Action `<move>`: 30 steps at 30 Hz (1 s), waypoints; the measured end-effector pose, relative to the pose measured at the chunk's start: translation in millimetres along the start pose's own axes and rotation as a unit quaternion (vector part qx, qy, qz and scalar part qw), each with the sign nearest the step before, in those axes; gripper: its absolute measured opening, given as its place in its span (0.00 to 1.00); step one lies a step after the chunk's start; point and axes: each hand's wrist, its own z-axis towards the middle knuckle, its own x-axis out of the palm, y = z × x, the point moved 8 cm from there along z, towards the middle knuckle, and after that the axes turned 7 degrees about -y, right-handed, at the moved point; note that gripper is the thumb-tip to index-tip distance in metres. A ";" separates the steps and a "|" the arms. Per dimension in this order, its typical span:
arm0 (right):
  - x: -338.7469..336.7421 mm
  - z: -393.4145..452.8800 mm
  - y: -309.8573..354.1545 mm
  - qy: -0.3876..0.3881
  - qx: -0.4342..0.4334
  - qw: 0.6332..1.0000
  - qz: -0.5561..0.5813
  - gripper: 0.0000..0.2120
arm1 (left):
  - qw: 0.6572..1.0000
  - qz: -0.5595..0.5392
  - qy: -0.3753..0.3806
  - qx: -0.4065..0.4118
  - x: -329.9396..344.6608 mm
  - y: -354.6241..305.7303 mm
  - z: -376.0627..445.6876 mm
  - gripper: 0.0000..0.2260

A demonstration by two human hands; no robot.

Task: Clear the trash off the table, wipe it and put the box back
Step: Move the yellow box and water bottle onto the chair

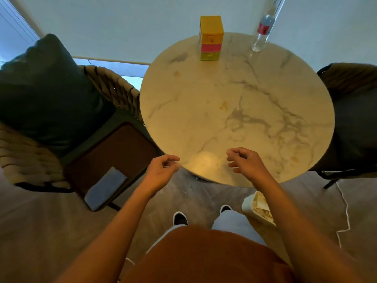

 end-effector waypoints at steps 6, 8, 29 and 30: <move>31.8 5.0 12.0 0.014 0.021 1.000 -0.003 0.05 | 0.999 -0.045 -0.013 0.003 -24.2 -5.0 16.3 0.09; 38.0 12.7 15.4 0.014 0.030 0.999 -0.006 0.08 | 0.998 -0.054 -0.018 -0.003 -29.4 -2.8 22.6 0.09; 36.4 302.5 155.5 -0.063 0.014 0.995 0.079 0.03 | 1.000 -0.009 -0.019 0.018 -8.5 -142.1 260.2 0.06; 34.9 322.9 163.5 -0.074 0.009 0.994 0.081 0.03 | 0.999 -0.012 -0.023 0.021 -2.5 -155.6 280.4 0.06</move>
